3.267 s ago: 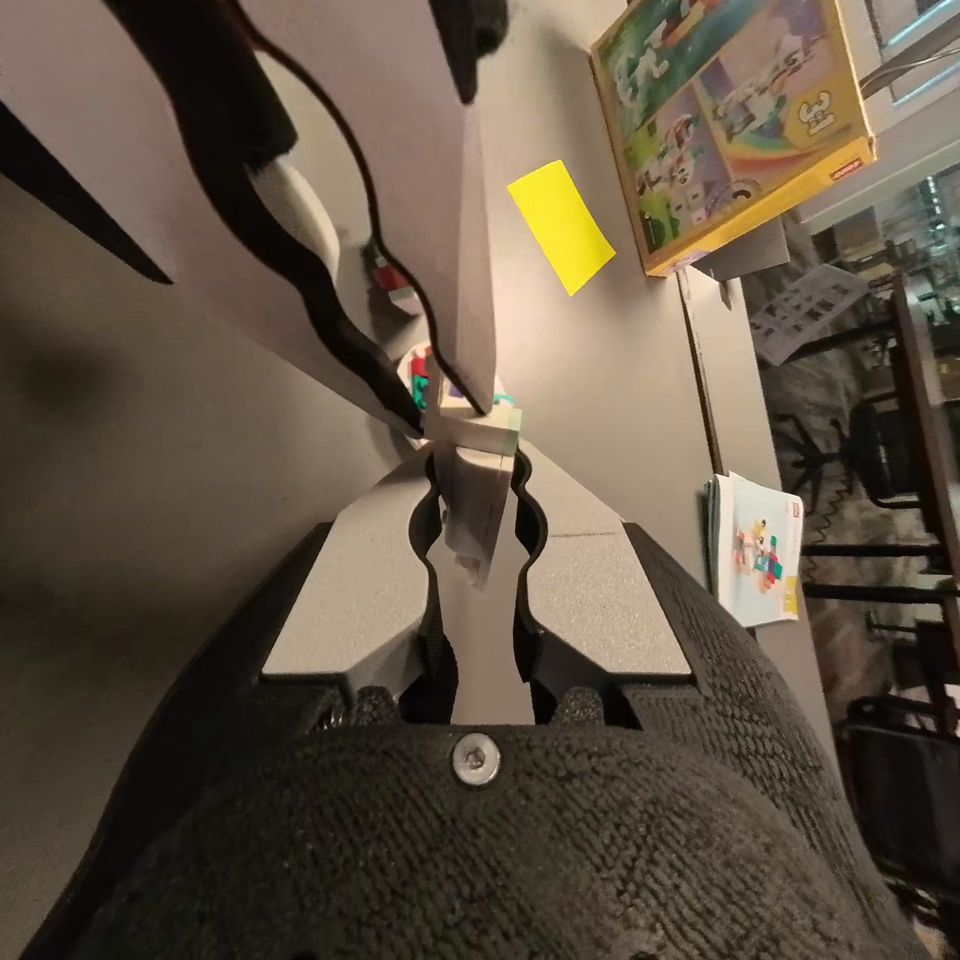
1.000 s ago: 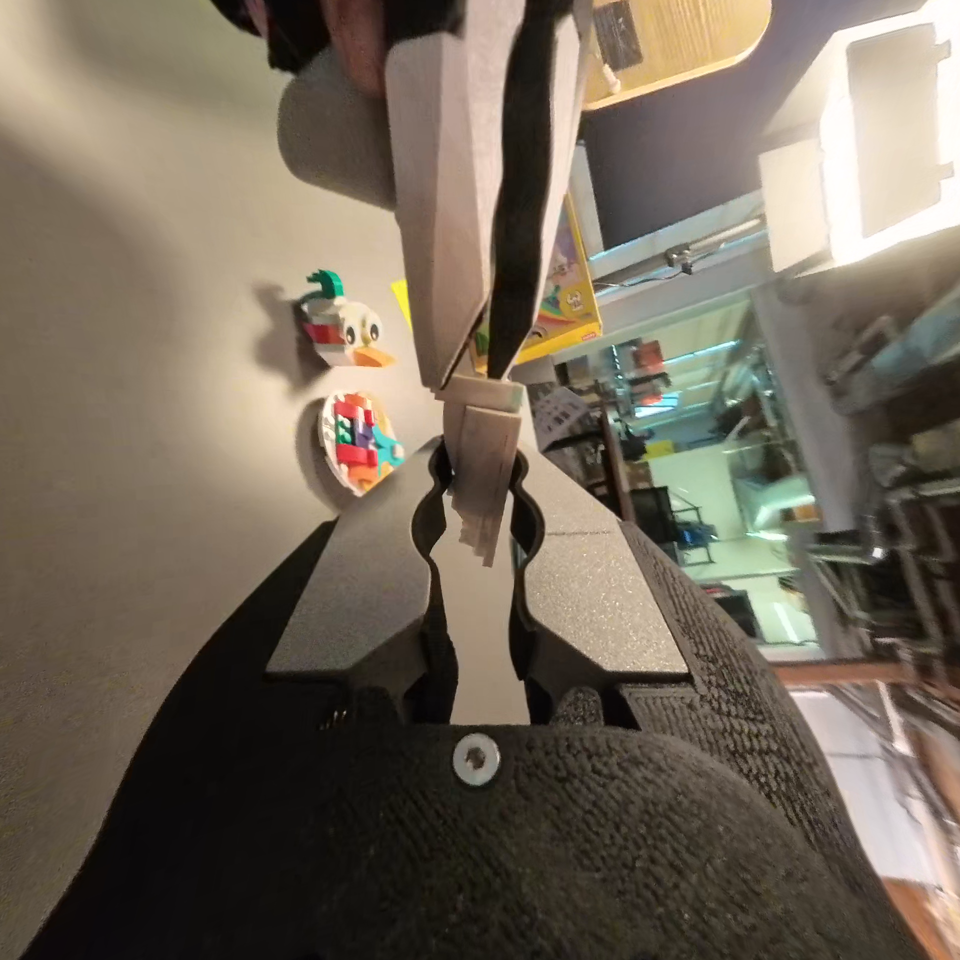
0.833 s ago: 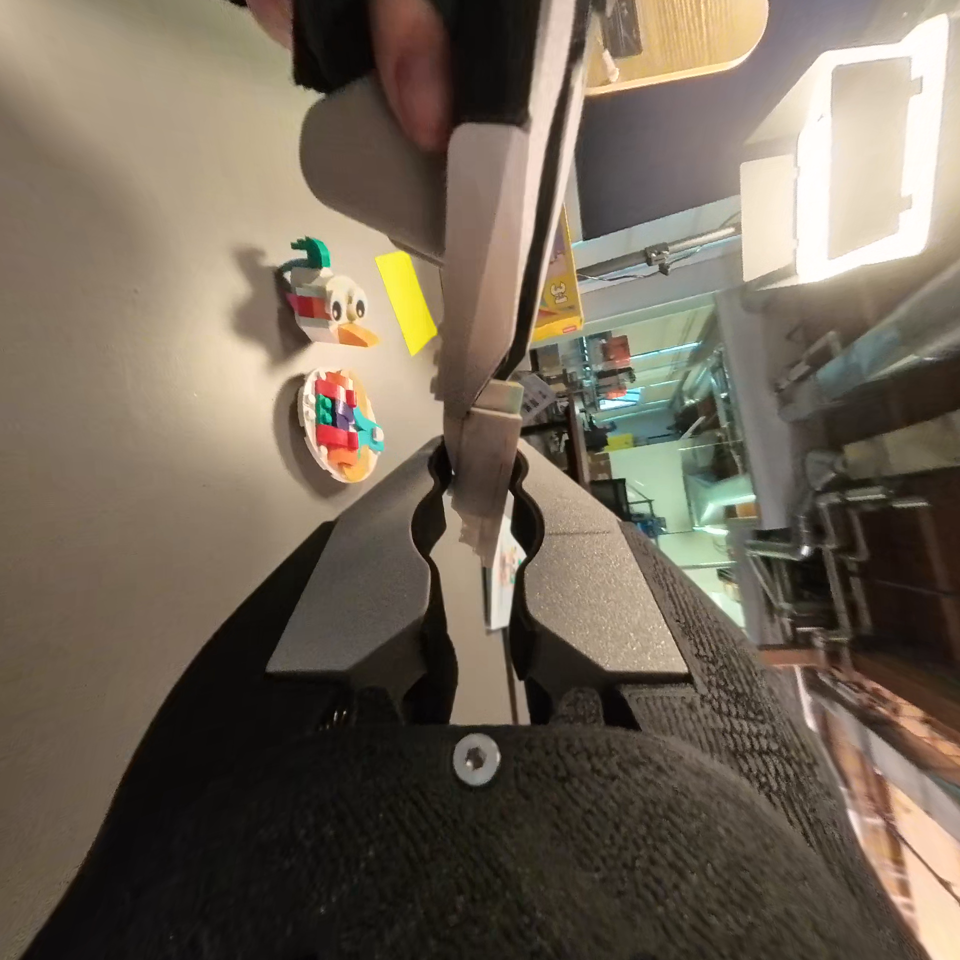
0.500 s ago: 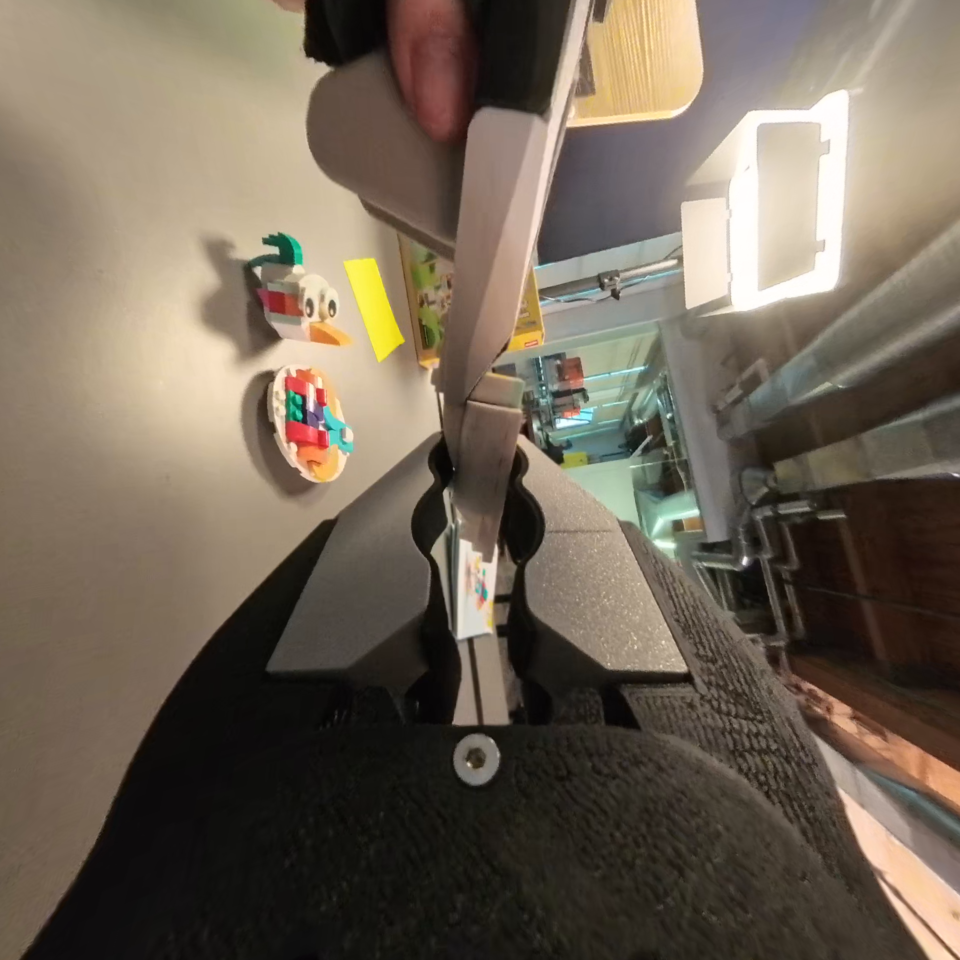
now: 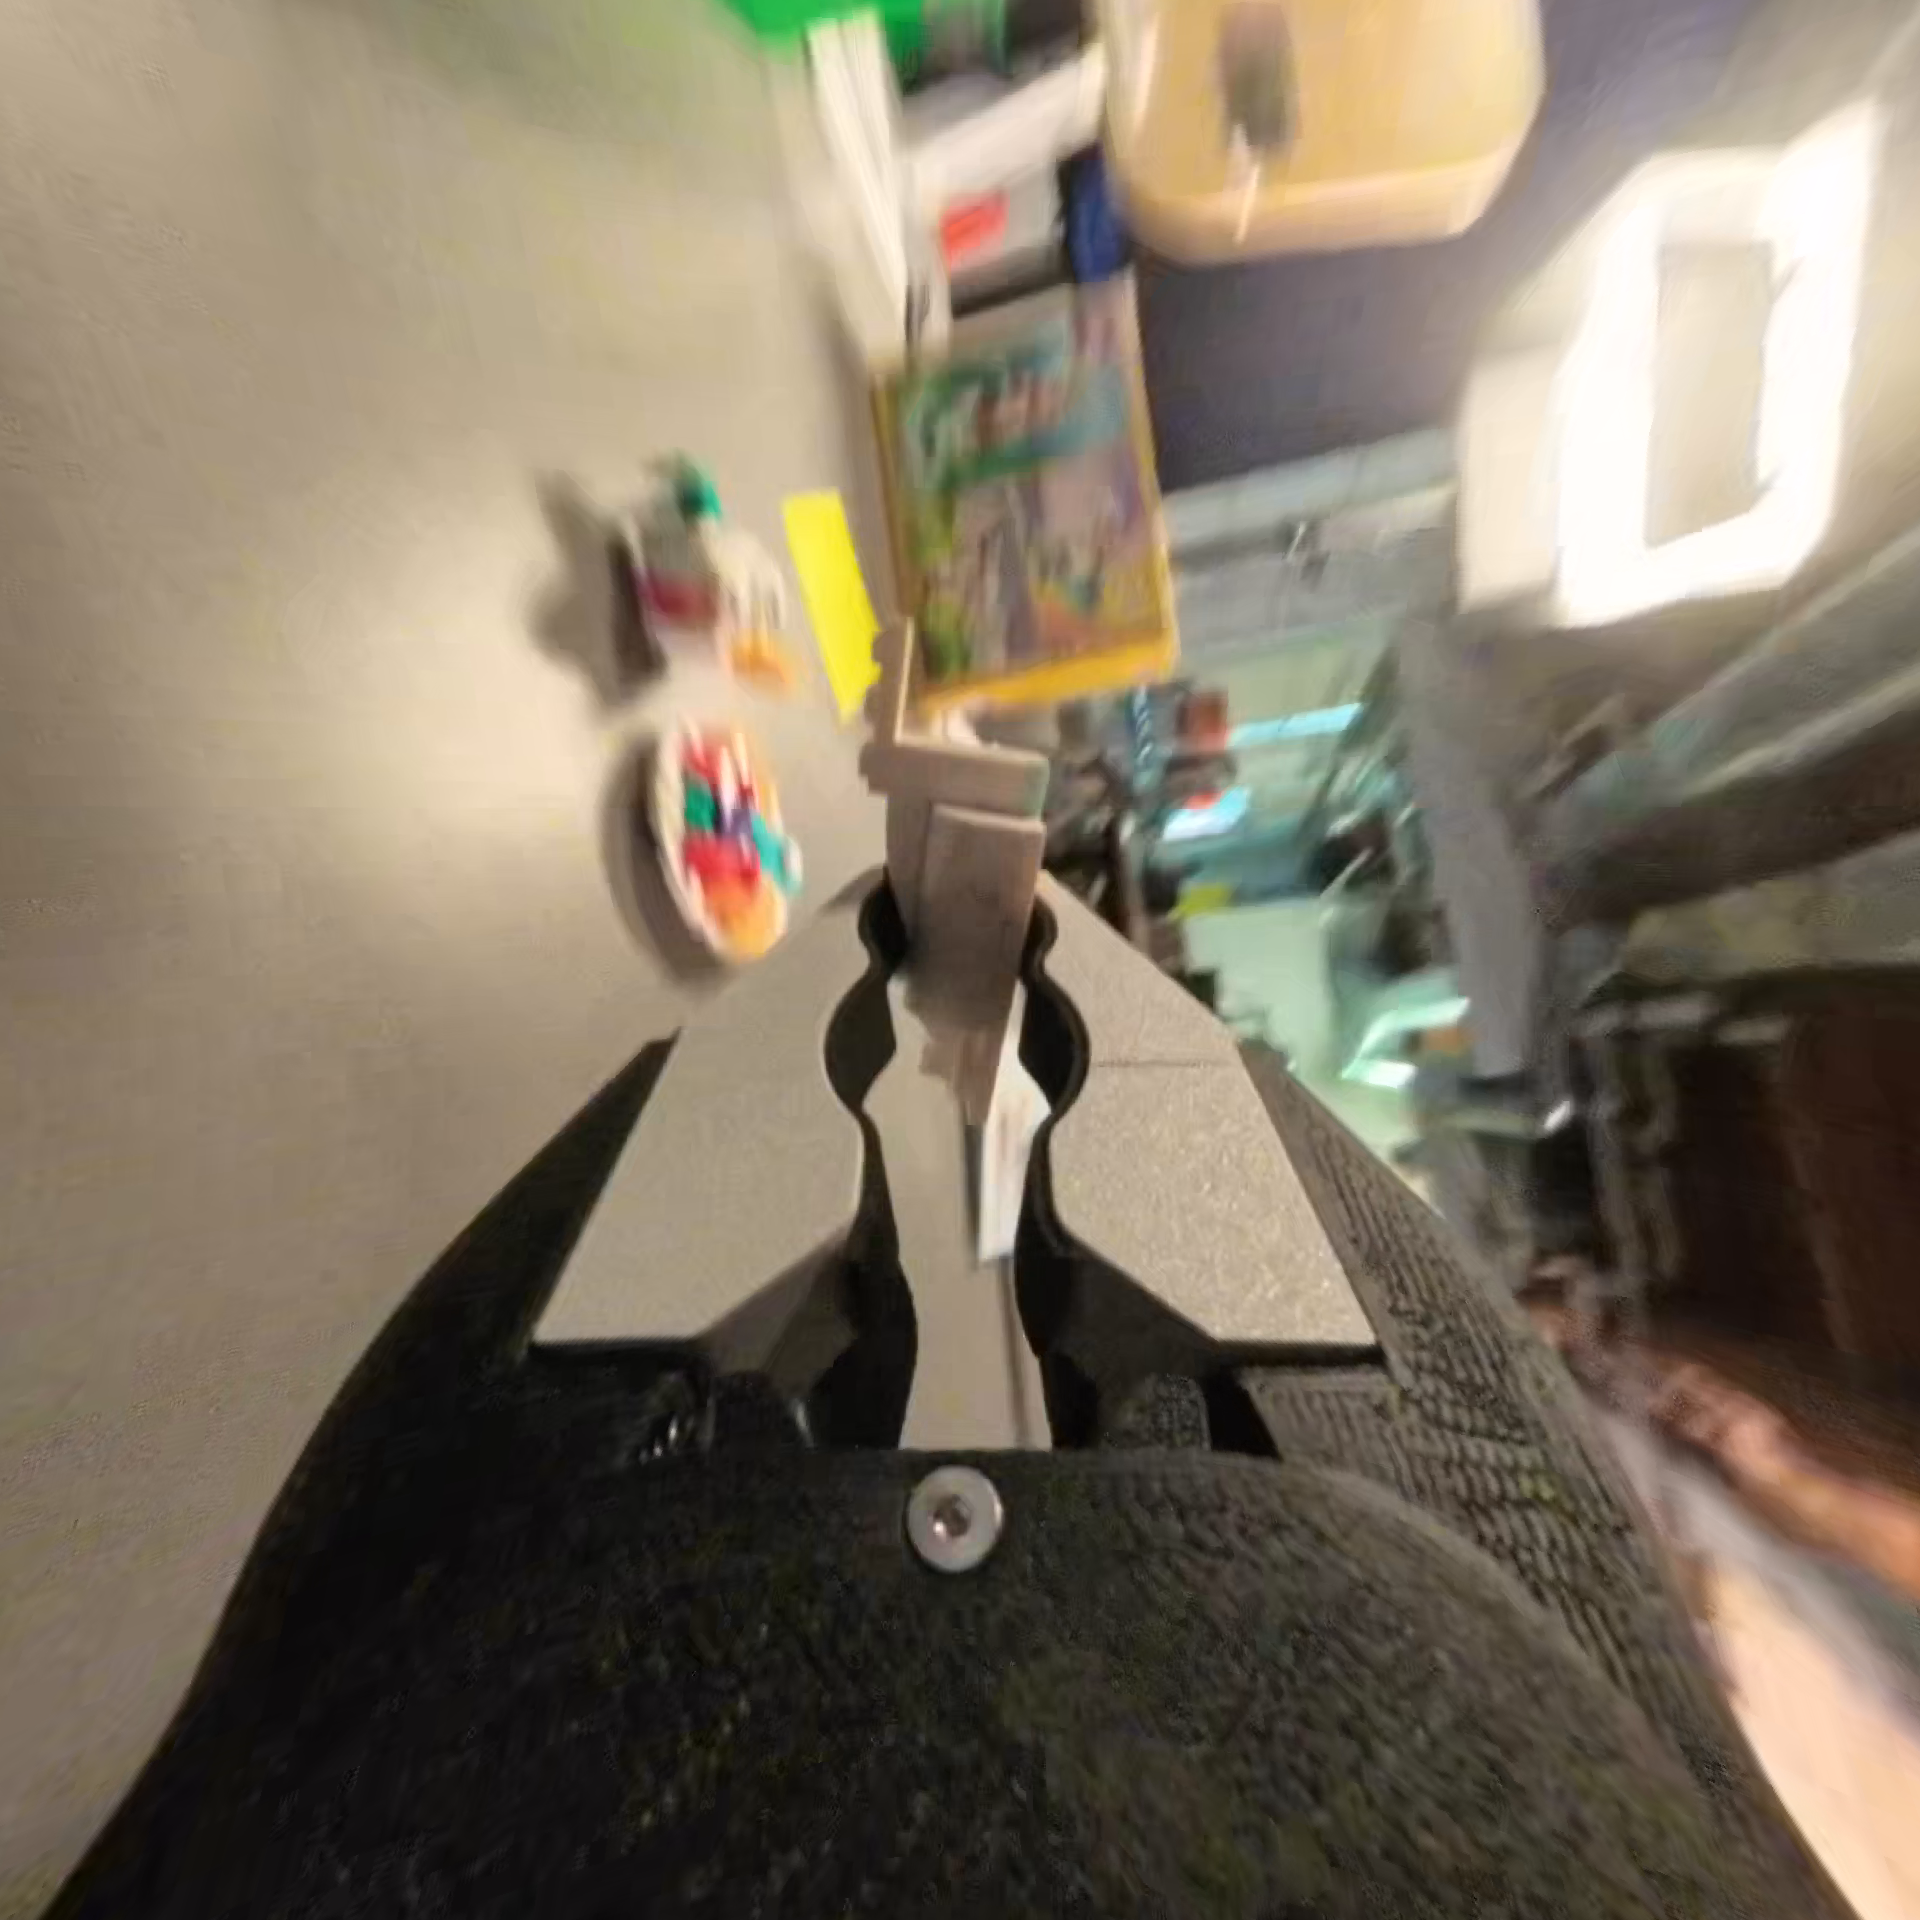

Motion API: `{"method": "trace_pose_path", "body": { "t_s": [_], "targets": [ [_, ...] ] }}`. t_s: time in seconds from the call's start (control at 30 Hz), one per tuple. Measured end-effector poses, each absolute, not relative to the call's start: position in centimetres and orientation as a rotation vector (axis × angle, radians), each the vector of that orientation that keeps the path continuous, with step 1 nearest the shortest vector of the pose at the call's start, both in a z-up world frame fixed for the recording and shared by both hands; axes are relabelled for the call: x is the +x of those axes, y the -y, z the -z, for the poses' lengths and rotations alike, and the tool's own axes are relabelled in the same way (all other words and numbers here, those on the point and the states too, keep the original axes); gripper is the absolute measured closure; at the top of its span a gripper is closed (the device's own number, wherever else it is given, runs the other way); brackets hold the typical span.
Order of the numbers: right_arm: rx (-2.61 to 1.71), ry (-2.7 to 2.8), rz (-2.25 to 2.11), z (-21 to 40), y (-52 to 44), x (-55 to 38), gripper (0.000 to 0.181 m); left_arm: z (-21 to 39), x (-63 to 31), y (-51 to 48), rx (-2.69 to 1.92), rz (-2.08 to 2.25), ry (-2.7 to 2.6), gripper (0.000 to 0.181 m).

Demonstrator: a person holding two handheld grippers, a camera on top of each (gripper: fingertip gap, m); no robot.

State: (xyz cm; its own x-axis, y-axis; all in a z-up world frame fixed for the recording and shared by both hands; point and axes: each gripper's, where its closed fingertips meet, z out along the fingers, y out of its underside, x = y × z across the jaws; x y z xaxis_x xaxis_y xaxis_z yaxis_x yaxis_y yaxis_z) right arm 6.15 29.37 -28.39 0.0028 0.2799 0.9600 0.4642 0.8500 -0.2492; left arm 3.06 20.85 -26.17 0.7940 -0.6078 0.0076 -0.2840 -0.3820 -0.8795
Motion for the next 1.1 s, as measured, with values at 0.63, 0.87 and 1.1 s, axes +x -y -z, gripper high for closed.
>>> {"method": "trace_pose_path", "body": {
  "t_s": [0.63, 0.87, 1.1],
  "targets": [
    [-0.84, 1.73, -0.245, 31.1, -27.3, 3.8, 0.163, 29.8, 5.3, -24.4, -1.764, -0.058, -1.02, 0.149],
    [-1.017, 1.796, -0.4, 31.8, -27.1, 3.9, 0.157, 30.7, 5.1, -24.7, -1.691, -0.327, -1.247, 0.175],
    [-0.653, 1.841, -0.156, 31.0, -25.7, 4.4, 0.161, 30.5, 5.6, -22.7, -1.691, -0.264, -1.345, 0.177]
  ]
}}
